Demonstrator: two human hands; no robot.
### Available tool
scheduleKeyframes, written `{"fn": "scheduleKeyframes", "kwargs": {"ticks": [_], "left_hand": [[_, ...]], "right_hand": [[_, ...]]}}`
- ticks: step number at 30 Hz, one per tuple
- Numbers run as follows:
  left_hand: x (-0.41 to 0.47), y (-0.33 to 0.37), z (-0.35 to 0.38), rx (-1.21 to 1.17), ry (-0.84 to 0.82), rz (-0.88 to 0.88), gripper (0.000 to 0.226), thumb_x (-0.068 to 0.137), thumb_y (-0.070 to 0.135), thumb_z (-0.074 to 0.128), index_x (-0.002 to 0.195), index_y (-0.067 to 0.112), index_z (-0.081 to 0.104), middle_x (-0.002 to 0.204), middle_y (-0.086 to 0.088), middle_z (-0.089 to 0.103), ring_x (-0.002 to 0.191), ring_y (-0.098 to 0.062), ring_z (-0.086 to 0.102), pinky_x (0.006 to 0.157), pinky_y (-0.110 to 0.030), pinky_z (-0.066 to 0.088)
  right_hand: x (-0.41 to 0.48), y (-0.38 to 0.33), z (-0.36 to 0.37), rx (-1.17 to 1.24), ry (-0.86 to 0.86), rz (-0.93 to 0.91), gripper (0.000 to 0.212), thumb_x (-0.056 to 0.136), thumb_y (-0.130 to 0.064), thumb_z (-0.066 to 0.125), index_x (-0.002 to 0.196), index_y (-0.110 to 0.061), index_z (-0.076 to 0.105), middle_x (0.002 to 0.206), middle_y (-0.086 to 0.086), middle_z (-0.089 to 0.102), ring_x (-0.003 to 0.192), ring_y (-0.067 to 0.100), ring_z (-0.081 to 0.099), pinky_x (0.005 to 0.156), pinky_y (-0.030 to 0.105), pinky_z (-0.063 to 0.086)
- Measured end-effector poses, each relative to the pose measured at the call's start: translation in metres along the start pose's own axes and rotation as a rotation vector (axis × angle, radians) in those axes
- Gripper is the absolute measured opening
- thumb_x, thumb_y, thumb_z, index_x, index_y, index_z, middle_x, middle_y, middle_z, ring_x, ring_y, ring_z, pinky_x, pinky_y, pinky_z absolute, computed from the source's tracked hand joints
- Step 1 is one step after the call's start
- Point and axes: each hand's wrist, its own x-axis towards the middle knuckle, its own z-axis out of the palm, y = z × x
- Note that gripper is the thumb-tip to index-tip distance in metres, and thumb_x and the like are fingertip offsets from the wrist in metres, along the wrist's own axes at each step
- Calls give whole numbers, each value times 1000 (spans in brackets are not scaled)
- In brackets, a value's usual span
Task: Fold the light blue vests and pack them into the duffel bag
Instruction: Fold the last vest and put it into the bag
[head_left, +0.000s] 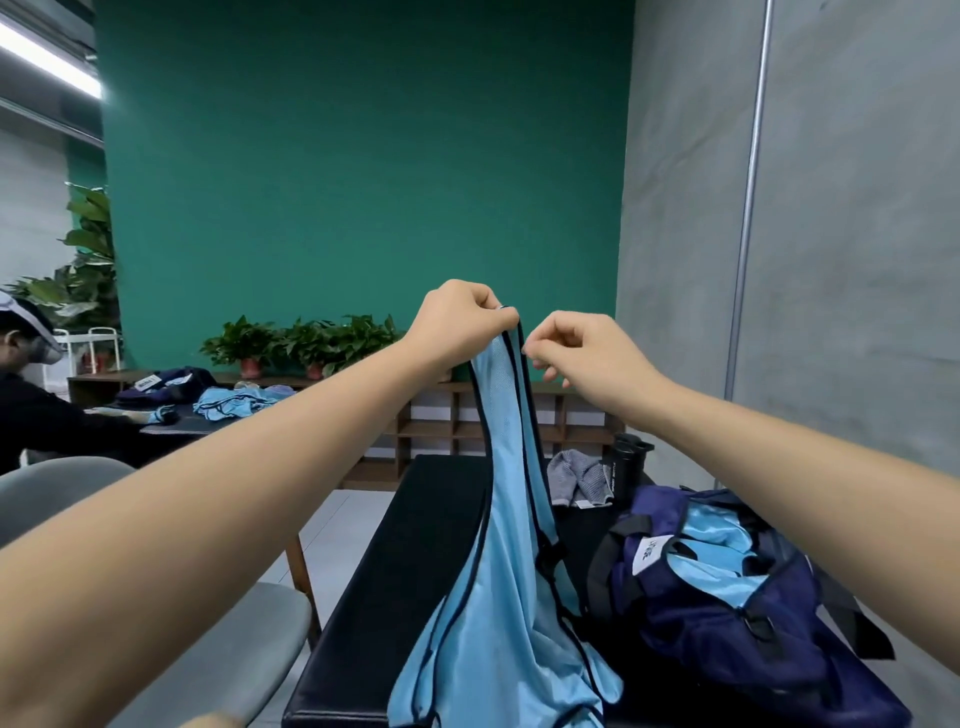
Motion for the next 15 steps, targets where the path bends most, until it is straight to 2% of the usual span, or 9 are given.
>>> {"fn": "scheduleKeyframes", "kwargs": {"ticks": [1, 4, 8, 11, 13, 15], "left_hand": [[0, 0, 0, -6, -12, -14, 24, 85, 33, 70, 76, 11, 66, 57, 10, 51, 57, -13, 43, 54, -26, 37], [1, 1, 1, 11, -40, -34, 24, 85, 34, 71, 70, 17, 62, 57, 10, 49, 57, -14, 42, 55, -26, 36], [3, 1, 3, 49, -62, -48, 26, 85, 33, 71, 68, 18, 58, 59, 7, 47, 57, -15, 38, 53, -26, 33], [4, 1, 3, 35, -72, -72, 26, 86, 33, 71, 68, 18, 60, 59, 6, 47, 59, -16, 39, 56, -27, 34], [2, -4, 2, -28, -102, -105, 23, 85, 35, 71, 72, 16, 65, 68, 2, 56, 67, -19, 47, 65, -29, 39], [-2, -15, -1, -178, -154, -143, 27, 82, 43, 71, 84, 17, 75, 93, -1, 72, 92, -24, 63, 78, -34, 45]], "right_hand": [[0, 3, 3, -34, -8, -5, 2, 91, -31, 73, 91, -30, 75, 86, -7, 77, 79, 11, 74, 76, 34, 56], [2, 8, 13, -86, -31, 8, 11, 86, -41, 75, 97, -37, 74, 93, -11, 77, 87, 10, 74, 82, 40, 61], [3, 4, 26, 44, -70, 63, 13, 88, -36, 82, 93, -25, 78, 93, 0, 79, 80, 11, 69, 82, 38, 57], [3, 0, 33, 190, -140, 166, 29, 89, -40, 83, 91, -12, 75, 94, 6, 78, 86, 14, 64, 84, 36, 49], [4, -3, 36, 253, -195, 208, 36, 87, -45, 80, 90, -11, 71, 91, 3, 70, 90, 15, 57, 83, 37, 42], [6, -6, 36, 346, -218, 247, 22, 92, -37, 75, 90, -16, 71, 89, 2, 67, 87, 17, 57, 75, 33, 42]]}}
